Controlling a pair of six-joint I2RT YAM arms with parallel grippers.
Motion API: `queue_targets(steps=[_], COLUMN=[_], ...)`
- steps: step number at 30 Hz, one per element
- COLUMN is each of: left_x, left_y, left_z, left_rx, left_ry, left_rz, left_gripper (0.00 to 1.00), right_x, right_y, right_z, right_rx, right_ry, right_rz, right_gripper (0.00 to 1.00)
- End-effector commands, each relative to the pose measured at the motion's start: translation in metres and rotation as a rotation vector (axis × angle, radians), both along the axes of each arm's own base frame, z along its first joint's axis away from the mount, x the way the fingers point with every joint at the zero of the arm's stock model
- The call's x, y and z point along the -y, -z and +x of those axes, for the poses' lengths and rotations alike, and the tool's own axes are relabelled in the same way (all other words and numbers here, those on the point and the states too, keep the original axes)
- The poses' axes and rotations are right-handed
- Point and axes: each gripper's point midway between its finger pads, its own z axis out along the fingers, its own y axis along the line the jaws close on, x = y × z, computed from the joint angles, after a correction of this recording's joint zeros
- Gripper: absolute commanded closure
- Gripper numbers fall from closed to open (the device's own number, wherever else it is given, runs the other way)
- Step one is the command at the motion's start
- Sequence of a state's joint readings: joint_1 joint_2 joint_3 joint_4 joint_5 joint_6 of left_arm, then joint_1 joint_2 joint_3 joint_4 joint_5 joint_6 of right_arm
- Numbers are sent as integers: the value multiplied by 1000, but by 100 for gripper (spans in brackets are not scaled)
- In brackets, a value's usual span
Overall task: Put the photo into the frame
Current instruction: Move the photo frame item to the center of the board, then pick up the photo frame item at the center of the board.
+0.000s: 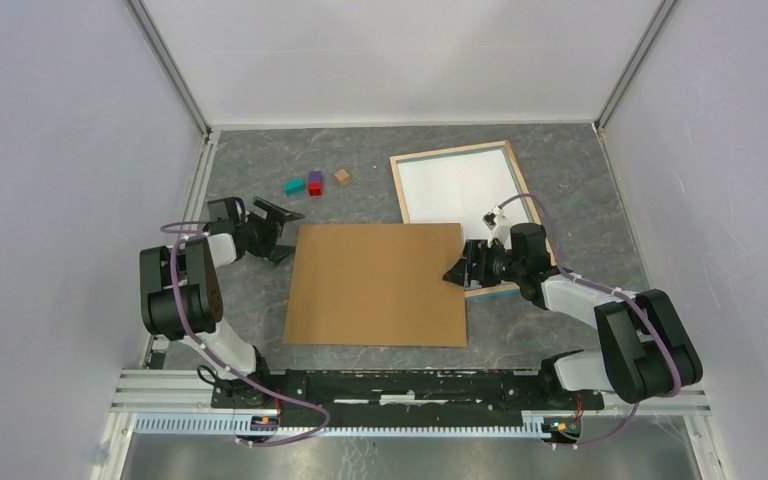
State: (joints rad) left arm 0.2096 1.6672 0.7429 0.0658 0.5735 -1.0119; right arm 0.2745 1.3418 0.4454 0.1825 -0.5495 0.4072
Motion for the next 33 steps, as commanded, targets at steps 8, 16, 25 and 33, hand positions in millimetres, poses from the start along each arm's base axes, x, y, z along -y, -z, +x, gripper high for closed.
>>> queue_targets(steps=[8, 16, 25, 33], left_x=[9, 14, 26, 37], left_y=[12, 11, 6, -1], left_z=[-5, -5, -4, -3], left_rx=[-25, -21, -3, 24], left_ry=[41, 57, 97, 124], left_rz=[4, 3, -2, -20], left_gripper=[0, 0, 0, 0], right_x=[-16, -24, -27, -25], right_y=[-12, -18, -35, -56], right_z=[5, 6, 1, 3], right_rx=[15, 12, 53, 92], right_ry=[24, 39, 41, 99], right_rz=[172, 263, 341, 409], right_gripper=[18, 30, 41, 51])
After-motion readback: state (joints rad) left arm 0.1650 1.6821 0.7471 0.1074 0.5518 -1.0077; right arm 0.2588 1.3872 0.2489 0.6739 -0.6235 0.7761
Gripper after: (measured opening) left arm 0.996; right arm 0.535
